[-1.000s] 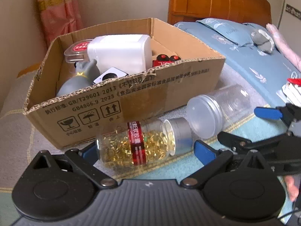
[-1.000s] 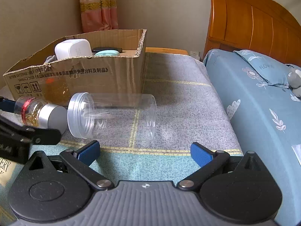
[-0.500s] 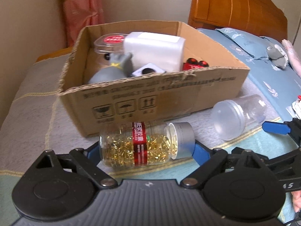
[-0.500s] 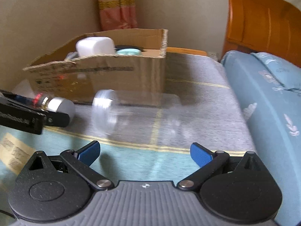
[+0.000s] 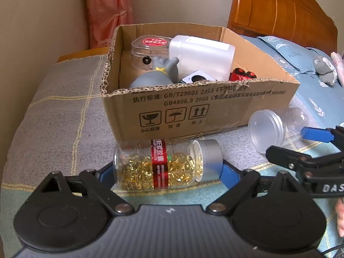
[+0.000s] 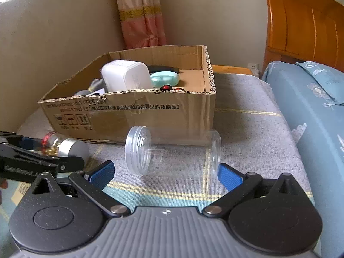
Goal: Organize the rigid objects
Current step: 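Close left gripper on the capsule bottle while right gripper closes on the clear tube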
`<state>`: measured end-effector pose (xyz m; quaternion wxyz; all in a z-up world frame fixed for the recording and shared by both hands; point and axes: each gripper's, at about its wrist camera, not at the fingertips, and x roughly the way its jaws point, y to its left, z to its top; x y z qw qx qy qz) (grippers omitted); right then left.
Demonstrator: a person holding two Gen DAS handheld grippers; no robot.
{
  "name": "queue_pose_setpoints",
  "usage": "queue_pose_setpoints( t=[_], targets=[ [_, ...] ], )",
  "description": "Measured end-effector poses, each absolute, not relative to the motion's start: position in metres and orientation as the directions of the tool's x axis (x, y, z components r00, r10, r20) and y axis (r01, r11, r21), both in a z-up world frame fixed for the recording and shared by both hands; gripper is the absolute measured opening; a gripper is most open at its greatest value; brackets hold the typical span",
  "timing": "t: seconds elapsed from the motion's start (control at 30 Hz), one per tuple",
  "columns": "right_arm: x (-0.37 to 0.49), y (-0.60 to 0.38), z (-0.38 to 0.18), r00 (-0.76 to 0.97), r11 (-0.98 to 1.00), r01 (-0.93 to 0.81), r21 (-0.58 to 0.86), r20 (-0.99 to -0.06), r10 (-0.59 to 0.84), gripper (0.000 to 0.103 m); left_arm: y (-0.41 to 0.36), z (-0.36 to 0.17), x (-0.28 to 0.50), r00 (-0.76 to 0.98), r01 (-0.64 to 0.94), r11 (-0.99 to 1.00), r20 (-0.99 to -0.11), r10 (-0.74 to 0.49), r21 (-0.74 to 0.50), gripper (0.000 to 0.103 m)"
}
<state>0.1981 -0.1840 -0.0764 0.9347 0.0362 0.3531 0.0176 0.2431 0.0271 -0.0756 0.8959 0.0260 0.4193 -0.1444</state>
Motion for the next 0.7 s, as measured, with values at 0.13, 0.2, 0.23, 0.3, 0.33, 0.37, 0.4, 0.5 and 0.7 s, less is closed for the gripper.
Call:
queue_pose_setpoints(
  t=[0.13,0.2,0.23,0.3,0.33,0.37,0.4,0.5,0.7],
  targets=[
    [0.208,-0.18,-0.075,0.742,0.996,0.038,0.082,-0.67,0.027,0.103,0.028,-0.076,0.244,0.609,0.278,0.958,-0.758,-0.236,-0.075,0.093],
    [0.211,-0.179,-0.075,0.742,0.995,0.053,0.084,-0.67,0.017,0.103,0.029,-0.076,0.245,0.61,0.276,0.958,-0.757,-0.236,-0.076,0.093],
    [0.213,-0.178,-0.075,0.743,0.995,0.063,0.077,-0.67,0.005,0.103,0.03,-0.076,0.245,0.61,0.274,0.959,-0.757,-0.234,-0.076,0.093],
    [0.217,-0.175,-0.076,0.738,0.995,0.078,0.054,-0.674,-0.021,0.103,0.03,-0.076,0.247,0.608,0.274,0.958,-0.757,-0.238,-0.081,0.093],
    [0.218,-0.174,-0.077,0.736,0.995,0.084,0.045,-0.677,-0.031,0.103,0.03,-0.076,0.247,0.61,0.274,0.958,-0.757,-0.237,-0.079,0.093],
    [0.218,-0.174,-0.077,0.735,0.995,0.087,0.042,-0.677,-0.036,0.103,0.031,-0.076,0.246,0.612,0.276,0.958,-0.755,-0.235,-0.074,0.093],
    [0.219,-0.175,-0.078,0.736,0.995,0.089,0.045,-0.677,-0.035,0.103,0.03,-0.076,0.245,0.615,0.278,0.958,-0.754,-0.232,-0.068,0.093],
    [0.22,-0.176,-0.077,0.733,0.994,0.097,0.057,-0.679,-0.033,0.103,0.028,-0.075,0.245,0.619,0.279,0.958,-0.752,-0.226,-0.058,0.093],
    [0.222,-0.174,-0.076,0.727,0.994,0.105,0.041,-0.685,-0.048,0.103,0.028,-0.071,0.245,0.617,0.262,0.962,-0.755,-0.224,-0.071,0.093]
  ],
)
